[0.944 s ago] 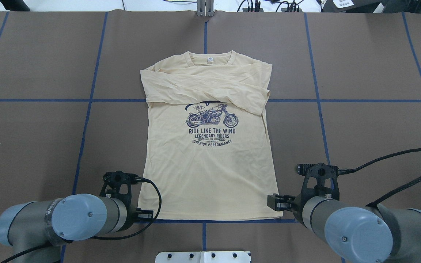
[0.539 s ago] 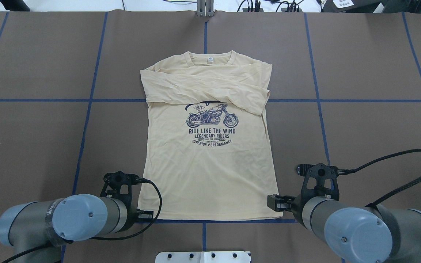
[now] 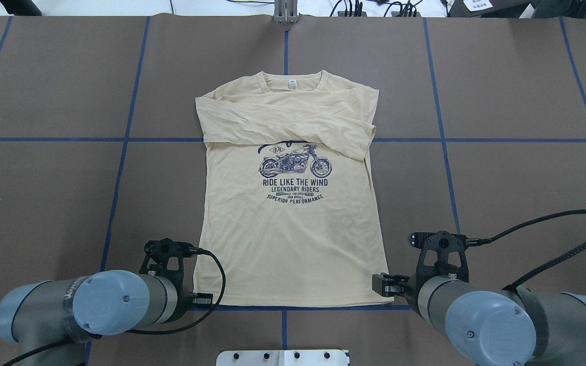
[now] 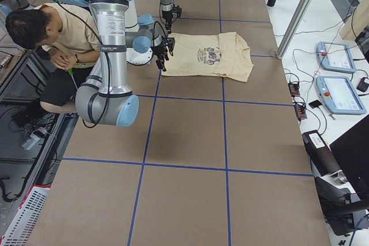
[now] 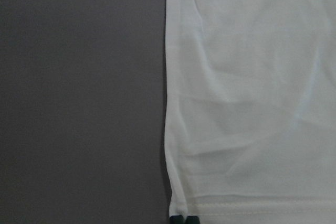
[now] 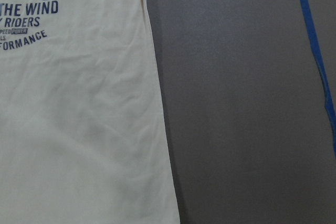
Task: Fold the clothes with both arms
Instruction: 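Grasp the hem corners with both grippers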
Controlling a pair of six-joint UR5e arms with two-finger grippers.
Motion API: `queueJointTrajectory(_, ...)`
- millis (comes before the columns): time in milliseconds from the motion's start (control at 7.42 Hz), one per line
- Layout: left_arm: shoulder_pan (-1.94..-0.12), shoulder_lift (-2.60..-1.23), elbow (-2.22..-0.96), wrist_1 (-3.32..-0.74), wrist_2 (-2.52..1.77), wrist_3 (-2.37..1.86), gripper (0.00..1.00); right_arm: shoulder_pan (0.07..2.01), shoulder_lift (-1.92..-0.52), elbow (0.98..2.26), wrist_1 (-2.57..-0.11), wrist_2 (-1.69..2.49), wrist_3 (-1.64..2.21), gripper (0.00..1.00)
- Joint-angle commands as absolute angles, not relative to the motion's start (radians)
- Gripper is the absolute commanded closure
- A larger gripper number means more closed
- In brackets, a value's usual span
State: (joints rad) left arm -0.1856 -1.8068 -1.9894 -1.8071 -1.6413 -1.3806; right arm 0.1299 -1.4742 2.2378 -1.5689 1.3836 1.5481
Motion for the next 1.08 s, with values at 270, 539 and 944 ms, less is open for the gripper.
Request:
queueJointTrajectory(270,-0.187,-1.804,-1.993,-1.807,-1.640,-1.382,1.00,0.092,-1.465,2.194,-1.563,1.365,1.555,0.00)
queueJointTrajectory(539,-0.187,-1.805,-1.999,-1.807,-1.641,-1.382,1.00,0.057,-1.451,2.152,-1.563,1.313,1.597,0.08)
queueJointTrajectory(944,-0.187,-1.805,-2.002,-1.807,-1.641,-1.382,1.00,0.028,-1.433,2.059,-1.433,1.275,1.632,0.35)
